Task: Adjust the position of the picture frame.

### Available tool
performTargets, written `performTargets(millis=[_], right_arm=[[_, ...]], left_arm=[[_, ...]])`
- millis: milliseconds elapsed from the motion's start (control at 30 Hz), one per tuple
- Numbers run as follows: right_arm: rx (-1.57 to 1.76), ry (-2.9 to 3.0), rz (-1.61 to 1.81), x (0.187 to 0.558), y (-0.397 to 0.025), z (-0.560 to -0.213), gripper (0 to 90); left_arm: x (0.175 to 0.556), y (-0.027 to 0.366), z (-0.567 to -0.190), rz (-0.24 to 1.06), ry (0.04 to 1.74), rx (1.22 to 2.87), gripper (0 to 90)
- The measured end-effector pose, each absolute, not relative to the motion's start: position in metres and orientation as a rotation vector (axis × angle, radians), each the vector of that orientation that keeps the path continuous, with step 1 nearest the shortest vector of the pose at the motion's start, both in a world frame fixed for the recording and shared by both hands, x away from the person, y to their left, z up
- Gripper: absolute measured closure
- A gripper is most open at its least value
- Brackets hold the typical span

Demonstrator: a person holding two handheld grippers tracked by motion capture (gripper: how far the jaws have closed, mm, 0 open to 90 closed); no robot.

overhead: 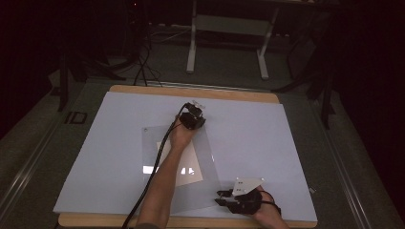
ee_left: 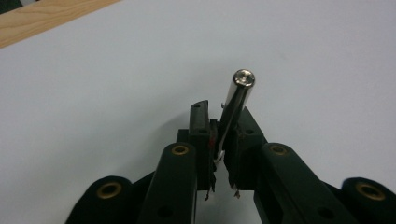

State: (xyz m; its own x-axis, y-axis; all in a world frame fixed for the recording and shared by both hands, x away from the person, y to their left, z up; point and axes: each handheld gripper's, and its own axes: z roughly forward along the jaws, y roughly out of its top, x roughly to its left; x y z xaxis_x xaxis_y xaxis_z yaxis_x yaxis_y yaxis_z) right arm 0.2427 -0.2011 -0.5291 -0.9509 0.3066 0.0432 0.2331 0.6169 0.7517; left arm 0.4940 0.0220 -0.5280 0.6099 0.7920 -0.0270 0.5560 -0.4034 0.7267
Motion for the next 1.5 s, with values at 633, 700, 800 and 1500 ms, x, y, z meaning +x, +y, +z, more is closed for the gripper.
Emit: performTargets(millis=[633,700,800,1500], right_arm=[[0.670,2.693,1.299,0.242,-0.195,-0.534,83.0],[0.698,2.683,1.317,0.243,-0.199,-0.532,82.7],[0.774,2.635,1.377,0.249,-0.212,-0.526,81.4],[1.309,2.319,1.345,0.426,-0.266,-0.499,78.6]], left_arm=[[0.486,0.010,-0.525,0.615,1.006,2.224,82.9],[0.486,0.015,-0.521,0.607,1.012,2.219,82.9],[0.487,0.034,-0.511,0.573,1.027,2.208,83.0],[0.428,0.157,-0.483,0.445,1.035,2.265,84.8]])
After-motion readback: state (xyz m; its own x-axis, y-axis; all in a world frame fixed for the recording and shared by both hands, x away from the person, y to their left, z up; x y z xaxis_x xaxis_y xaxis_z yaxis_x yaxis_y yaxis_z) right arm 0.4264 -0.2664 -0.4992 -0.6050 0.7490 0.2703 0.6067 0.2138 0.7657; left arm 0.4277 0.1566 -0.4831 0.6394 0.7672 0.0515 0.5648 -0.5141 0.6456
